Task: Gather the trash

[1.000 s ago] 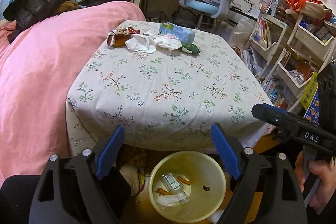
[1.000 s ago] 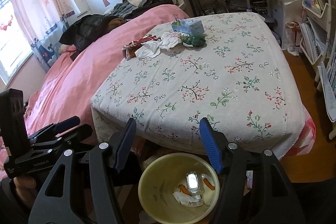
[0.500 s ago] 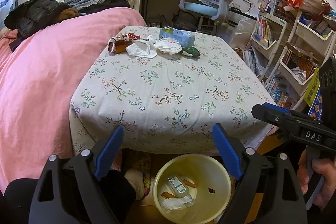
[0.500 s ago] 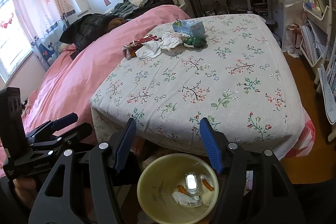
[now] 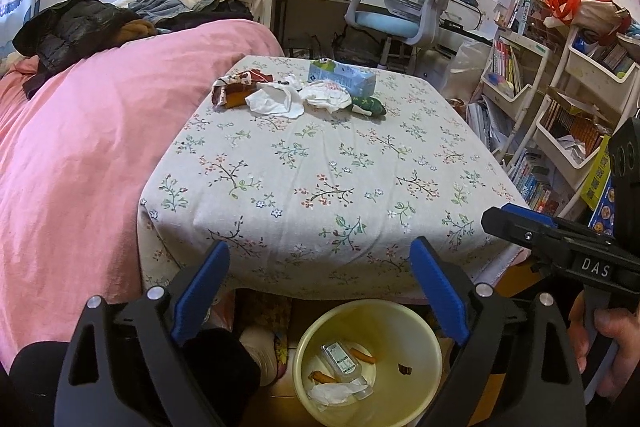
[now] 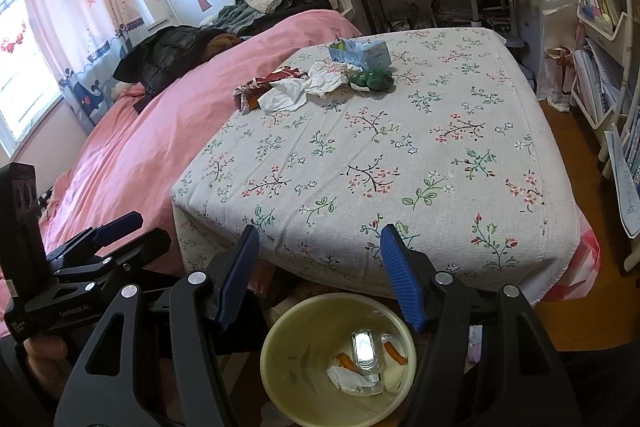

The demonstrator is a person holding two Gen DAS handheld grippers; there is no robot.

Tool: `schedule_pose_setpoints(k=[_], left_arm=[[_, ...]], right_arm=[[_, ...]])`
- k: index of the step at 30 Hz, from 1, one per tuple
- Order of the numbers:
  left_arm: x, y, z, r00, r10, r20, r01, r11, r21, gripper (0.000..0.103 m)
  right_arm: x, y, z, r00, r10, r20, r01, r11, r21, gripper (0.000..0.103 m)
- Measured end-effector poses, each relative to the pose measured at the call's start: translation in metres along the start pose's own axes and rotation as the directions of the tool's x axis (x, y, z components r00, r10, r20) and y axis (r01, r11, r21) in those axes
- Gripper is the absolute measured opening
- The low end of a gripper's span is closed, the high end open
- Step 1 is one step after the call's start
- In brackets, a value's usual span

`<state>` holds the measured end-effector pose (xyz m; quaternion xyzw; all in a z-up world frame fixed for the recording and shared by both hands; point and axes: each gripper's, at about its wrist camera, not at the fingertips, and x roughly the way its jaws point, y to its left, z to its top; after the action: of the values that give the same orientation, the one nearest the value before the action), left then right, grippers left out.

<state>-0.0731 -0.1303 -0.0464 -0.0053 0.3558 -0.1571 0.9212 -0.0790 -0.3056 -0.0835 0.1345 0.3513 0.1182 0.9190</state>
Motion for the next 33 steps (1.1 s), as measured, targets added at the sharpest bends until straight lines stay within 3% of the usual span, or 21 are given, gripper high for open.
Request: schedule_pose_setpoints(k=[33], left_arm=[[0.0003,0.0044,0.0065,1.000,0.010,0.019,-0.010,1.000,-0.016,0.090]], right_arm=[[0.0014,-0.0009,0.0028,1.000,0.002,0.002,-0.002,1.000,0.000,0.061]])
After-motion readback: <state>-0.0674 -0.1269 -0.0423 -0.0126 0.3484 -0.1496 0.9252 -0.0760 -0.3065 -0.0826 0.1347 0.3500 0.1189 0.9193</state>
